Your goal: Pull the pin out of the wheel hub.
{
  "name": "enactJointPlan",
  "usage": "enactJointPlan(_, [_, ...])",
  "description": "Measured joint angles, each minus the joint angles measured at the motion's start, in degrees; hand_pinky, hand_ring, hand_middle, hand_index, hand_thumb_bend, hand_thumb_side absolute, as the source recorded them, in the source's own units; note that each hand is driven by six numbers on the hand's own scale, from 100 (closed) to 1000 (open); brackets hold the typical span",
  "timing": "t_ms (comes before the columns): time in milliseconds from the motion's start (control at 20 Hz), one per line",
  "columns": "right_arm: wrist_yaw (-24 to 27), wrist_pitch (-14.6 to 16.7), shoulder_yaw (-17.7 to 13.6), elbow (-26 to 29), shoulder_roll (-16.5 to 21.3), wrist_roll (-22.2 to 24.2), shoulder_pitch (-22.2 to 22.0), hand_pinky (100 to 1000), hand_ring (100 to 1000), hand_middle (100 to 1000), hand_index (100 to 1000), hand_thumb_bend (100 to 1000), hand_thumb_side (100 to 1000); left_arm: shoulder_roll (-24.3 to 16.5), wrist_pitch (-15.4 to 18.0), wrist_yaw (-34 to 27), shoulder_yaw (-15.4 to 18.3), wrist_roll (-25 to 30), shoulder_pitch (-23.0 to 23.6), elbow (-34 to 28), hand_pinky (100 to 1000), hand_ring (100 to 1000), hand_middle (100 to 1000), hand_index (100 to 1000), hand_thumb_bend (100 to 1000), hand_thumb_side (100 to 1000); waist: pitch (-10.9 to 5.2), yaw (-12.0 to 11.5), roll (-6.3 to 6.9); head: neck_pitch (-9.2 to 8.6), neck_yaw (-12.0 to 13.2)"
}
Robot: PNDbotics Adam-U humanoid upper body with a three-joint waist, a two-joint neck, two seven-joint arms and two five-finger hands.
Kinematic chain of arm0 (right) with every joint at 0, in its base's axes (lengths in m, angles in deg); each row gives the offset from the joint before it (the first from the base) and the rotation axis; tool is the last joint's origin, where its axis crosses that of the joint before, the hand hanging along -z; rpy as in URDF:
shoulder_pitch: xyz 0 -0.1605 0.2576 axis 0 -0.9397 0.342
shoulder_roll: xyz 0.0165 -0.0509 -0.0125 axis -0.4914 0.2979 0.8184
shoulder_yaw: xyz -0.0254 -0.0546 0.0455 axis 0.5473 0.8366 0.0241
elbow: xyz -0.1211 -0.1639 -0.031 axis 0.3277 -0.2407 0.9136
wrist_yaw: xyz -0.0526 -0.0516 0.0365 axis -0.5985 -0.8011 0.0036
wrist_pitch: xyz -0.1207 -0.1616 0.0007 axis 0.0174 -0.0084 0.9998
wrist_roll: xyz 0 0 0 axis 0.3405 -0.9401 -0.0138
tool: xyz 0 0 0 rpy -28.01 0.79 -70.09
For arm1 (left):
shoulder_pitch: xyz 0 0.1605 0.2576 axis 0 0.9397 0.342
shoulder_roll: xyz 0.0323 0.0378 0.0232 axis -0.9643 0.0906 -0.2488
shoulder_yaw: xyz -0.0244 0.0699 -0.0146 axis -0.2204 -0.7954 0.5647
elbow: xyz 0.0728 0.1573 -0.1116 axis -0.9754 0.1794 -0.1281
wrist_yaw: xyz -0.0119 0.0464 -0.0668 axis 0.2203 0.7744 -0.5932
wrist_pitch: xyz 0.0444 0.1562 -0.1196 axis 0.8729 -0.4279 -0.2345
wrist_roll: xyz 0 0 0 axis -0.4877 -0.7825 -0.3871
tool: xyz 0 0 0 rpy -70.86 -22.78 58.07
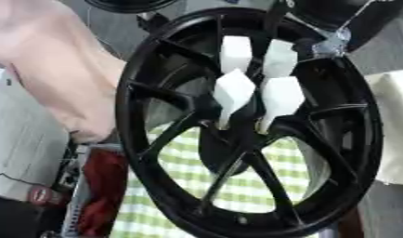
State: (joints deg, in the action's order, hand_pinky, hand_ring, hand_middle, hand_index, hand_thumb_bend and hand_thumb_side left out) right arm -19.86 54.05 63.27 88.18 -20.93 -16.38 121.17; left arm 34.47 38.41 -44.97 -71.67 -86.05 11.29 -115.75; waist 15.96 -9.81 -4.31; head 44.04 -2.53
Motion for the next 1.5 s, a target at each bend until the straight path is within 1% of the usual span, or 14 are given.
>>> enactJointPlan(200, [-0.91, 0.58, -0.84, 0.83, 0.42, -0.78, -1.27, 891, 826, 711, 849, 182, 385, 0.01, -0.11, 0.11, 0.00, 0.10, -0.03, 0.00, 991, 716, 651, 857, 100, 777, 0.21, 0.00, -0.06, 0.00, 0.35])
enactJointPlan(400, [-1.36, 0.97, -1.43, 2.12, 1.26, -1.80, -2.17, 889, 824, 719, 853, 194, 393, 0.02, -0.16, 0.26, -0.05, 0.14, -0.08, 0.00, 992, 716, 651, 858, 100, 779, 0.29, 0.01, -0.12, 0.00, 0.56])
enactJointPlan(500, [-1.69, 0.85, -1.56, 2.48, 1.60, -2.13, -2.24, 881, 818, 739, 854, 231, 437, 0.03, -0.19, 0.28, -0.18, 0.17, -0.08, 0.00, 992, 717, 652, 858, 100, 779, 0.32, 0.01, -0.23, 0.00, 0.66])
enactJointPlan(550, [-2.14, 0.68, -1.57, 2.56, 1.65, -2.29, -2.28, 879, 816, 746, 854, 235, 476, 0.03, -0.22, 0.29, -0.23, 0.19, -0.08, 0.00, 992, 716, 651, 858, 100, 779, 0.32, 0.01, -0.29, 0.00, 0.67])
enactJointPlan(600, [-2.77, 0.41, -1.57, 2.75, 1.67, -2.48, -2.43, 880, 820, 758, 852, 231, 510, 0.03, -0.27, 0.30, -0.28, 0.22, -0.09, 0.00, 993, 716, 651, 858, 100, 780, 0.33, -0.01, -0.36, 0.00, 0.69])
enactJointPlan(650, [-3.48, -0.01, -1.56, 2.84, 1.70, -2.68, -2.64, 880, 825, 764, 847, 206, 558, 0.04, -0.31, 0.31, -0.29, 0.25, -0.09, 0.00, 993, 716, 651, 858, 100, 780, 0.35, -0.02, -0.41, 0.00, 0.74])
enactJointPlan(900, [-5.80, -3.80, -1.06, 3.50, 1.98, -3.41, -2.92, 884, 844, 787, 850, 184, 637, 0.05, -0.45, 0.35, -0.30, 0.34, -0.18, 0.00, 993, 716, 651, 858, 100, 782, 0.47, -0.07, -0.60, 0.00, 0.94])
enactJointPlan(1050, [-6.47, -5.55, -0.51, 4.64, 2.14, -3.05, -3.02, 884, 845, 787, 850, 176, 641, 0.05, -0.51, 0.39, -0.31, 0.34, -0.27, 0.00, 994, 716, 651, 858, 100, 781, 0.50, -0.07, -0.75, 0.00, 0.95])
enactJointPlan(1150, [-6.51, -6.32, -0.47, 5.46, 2.21, -2.94, -3.25, 873, 831, 772, 852, 200, 603, 0.05, -0.55, 0.42, -0.31, 0.35, -0.34, 0.00, 994, 716, 651, 858, 100, 781, 0.51, -0.08, -0.75, 0.00, 0.98])
enactJointPlan(1200, [-6.52, -6.63, -0.51, 5.95, 2.37, -3.05, -3.47, 863, 819, 763, 856, 211, 602, 0.05, -0.58, 0.43, -0.31, 0.37, -0.36, 0.00, 994, 716, 651, 858, 100, 786, 0.51, -0.10, -0.75, 0.00, 1.04])
enactJointPlan(1250, [-6.52, -6.89, -0.67, 6.53, 2.66, -3.30, -3.87, 857, 813, 755, 857, 210, 572, 0.05, -0.60, 0.45, -0.31, 0.39, -0.37, 0.00, 994, 716, 651, 858, 100, 781, 0.51, -0.13, -0.75, 0.00, 1.16])
enactJointPlan(1500, [-6.22, -7.73, -3.25, 11.56, 5.29, -5.62, -7.70, 841, 790, 731, 859, 191, 520, 0.07, -0.64, 0.46, -0.31, 0.41, -0.42, 0.00, 995, 716, 651, 858, 100, 781, 0.55, -0.19, -0.75, 0.00, 1.81])
